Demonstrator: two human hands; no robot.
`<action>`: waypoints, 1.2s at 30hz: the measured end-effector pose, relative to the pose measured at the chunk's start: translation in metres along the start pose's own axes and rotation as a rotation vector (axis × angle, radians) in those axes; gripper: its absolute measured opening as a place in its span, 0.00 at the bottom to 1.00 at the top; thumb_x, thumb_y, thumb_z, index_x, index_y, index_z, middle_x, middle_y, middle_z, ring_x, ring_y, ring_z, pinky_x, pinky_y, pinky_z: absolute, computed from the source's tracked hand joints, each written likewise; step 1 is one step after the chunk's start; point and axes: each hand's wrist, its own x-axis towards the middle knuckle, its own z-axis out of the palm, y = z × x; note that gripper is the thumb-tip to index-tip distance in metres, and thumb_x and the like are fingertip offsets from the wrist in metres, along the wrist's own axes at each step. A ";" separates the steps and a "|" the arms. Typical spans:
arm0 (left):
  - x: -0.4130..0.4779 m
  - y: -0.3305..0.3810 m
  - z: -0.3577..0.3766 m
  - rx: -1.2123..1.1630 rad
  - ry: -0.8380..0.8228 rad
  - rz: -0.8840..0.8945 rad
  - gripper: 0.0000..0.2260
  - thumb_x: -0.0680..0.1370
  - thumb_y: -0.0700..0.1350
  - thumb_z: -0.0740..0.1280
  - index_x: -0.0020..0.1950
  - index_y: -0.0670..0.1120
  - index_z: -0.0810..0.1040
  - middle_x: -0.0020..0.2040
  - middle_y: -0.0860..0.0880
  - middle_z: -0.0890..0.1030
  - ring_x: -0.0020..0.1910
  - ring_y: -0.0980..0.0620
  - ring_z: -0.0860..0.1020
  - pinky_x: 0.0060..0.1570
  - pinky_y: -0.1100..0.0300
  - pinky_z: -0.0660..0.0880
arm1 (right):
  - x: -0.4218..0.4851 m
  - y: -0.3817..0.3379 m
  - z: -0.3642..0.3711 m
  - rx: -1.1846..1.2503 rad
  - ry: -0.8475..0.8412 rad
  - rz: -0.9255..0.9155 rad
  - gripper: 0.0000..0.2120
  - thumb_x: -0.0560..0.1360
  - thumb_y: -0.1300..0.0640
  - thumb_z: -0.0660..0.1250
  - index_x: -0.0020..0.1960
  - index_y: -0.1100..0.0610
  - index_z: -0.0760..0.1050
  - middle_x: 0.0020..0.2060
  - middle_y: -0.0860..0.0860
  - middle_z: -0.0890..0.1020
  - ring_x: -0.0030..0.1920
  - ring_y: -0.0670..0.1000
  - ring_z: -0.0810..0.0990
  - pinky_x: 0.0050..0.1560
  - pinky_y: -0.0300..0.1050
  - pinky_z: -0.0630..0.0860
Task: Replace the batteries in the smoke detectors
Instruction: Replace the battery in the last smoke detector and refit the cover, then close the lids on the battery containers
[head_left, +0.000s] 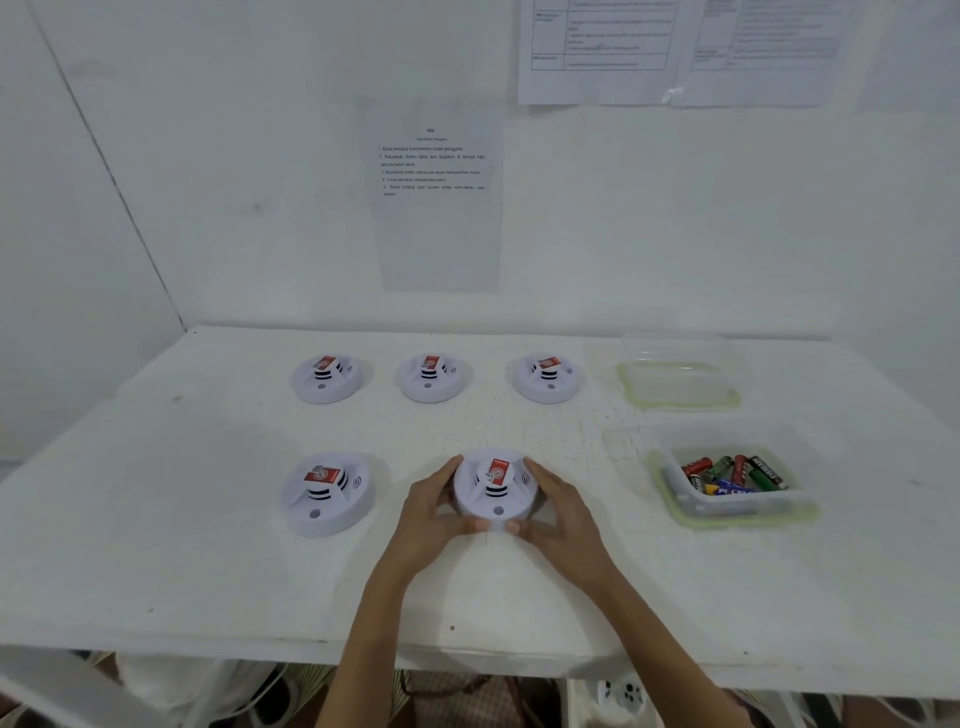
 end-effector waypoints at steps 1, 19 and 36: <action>0.000 0.000 0.000 -0.006 0.001 0.004 0.29 0.65 0.34 0.76 0.62 0.50 0.71 0.53 0.58 0.78 0.48 0.70 0.77 0.44 0.75 0.72 | 0.000 0.001 0.000 0.013 0.003 0.009 0.32 0.67 0.64 0.74 0.67 0.57 0.64 0.58 0.41 0.69 0.55 0.34 0.68 0.53 0.17 0.59; 0.034 0.037 0.010 -0.004 0.228 0.102 0.18 0.74 0.46 0.70 0.64 0.50 0.74 0.61 0.58 0.73 0.61 0.59 0.70 0.61 0.64 0.64 | 0.008 -0.021 -0.050 0.032 0.166 0.031 0.36 0.70 0.56 0.73 0.73 0.50 0.59 0.69 0.44 0.67 0.66 0.44 0.67 0.64 0.37 0.61; 0.093 0.124 0.172 -0.088 -0.029 0.093 0.15 0.79 0.48 0.64 0.66 0.49 0.73 0.65 0.53 0.73 0.62 0.56 0.71 0.57 0.64 0.65 | 0.007 0.028 -0.212 -0.120 0.461 0.039 0.28 0.72 0.57 0.70 0.70 0.53 0.66 0.67 0.50 0.71 0.67 0.50 0.68 0.66 0.42 0.63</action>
